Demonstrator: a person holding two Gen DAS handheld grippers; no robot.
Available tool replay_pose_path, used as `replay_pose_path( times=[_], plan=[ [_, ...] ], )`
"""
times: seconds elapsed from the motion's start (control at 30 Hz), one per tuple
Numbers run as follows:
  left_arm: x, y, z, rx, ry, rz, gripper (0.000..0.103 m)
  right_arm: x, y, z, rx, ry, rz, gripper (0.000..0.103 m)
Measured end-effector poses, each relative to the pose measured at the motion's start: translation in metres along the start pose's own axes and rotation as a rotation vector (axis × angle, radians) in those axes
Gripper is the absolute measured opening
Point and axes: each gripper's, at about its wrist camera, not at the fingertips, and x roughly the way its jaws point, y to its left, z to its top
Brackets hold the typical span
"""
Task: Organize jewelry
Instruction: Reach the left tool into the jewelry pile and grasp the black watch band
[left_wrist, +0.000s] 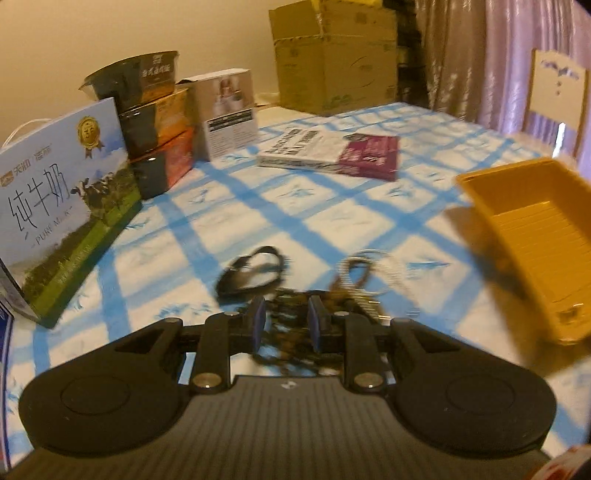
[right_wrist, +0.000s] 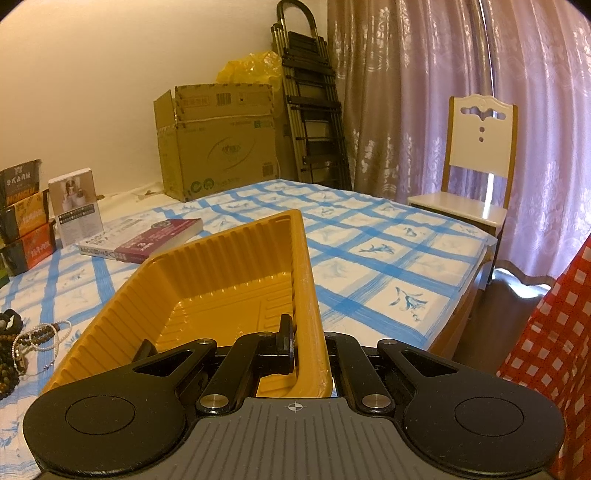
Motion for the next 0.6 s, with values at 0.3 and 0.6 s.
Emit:
replay_pose_path(
  times=[0.3,0.6],
  plan=[
    [0.045,0.009,0.003,0.105,-0.007,0.074,0.032,0.002,-0.001,0.001,-0.015,-0.001,-0.006,0.003],
    [0.076,0.017,0.012,0.154,0.003,0.110,0.033,0.013,0.004,0.006,-0.029,-0.010,0.001,0.003]
  ],
)
